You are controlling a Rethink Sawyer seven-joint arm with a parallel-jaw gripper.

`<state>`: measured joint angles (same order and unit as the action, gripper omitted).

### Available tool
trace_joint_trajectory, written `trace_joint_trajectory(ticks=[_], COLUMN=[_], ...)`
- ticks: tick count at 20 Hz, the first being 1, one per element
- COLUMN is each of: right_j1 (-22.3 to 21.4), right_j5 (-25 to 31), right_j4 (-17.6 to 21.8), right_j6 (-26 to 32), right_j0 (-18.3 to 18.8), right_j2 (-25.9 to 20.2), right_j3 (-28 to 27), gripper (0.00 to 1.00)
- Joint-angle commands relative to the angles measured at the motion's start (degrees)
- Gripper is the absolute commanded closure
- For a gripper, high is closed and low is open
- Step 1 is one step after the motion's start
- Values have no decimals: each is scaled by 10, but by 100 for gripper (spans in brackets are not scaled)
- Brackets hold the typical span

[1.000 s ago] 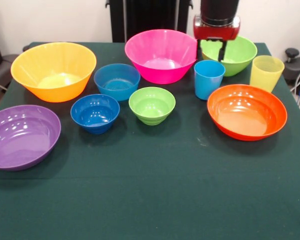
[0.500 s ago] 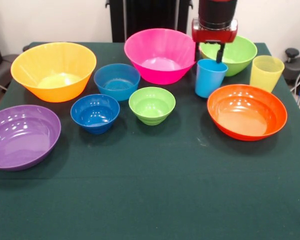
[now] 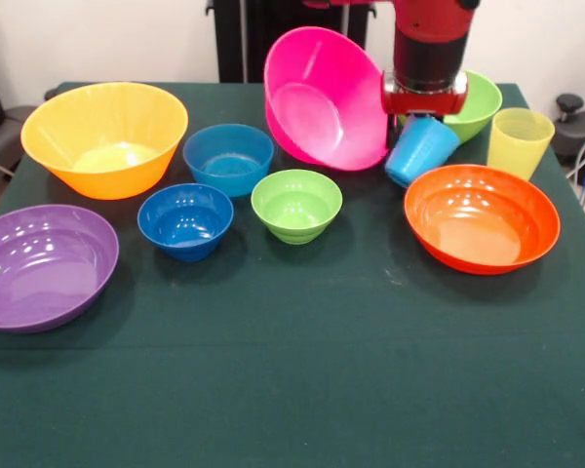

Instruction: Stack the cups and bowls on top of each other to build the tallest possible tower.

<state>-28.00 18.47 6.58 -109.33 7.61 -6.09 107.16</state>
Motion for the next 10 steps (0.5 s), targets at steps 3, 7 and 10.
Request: trace_joint_trajectory(ticks=[3, 7, 10], right_j1=[27, 2, -26], right_j5=[21, 42, 37], right_j4=[11, 12, 14], right_j6=[-24, -16, -18], right_j0=[-10, 1, 8], right_j2=[-25, -31, -37], right_j3=[-72, -57, -17], gripper=[0, 0, 0])
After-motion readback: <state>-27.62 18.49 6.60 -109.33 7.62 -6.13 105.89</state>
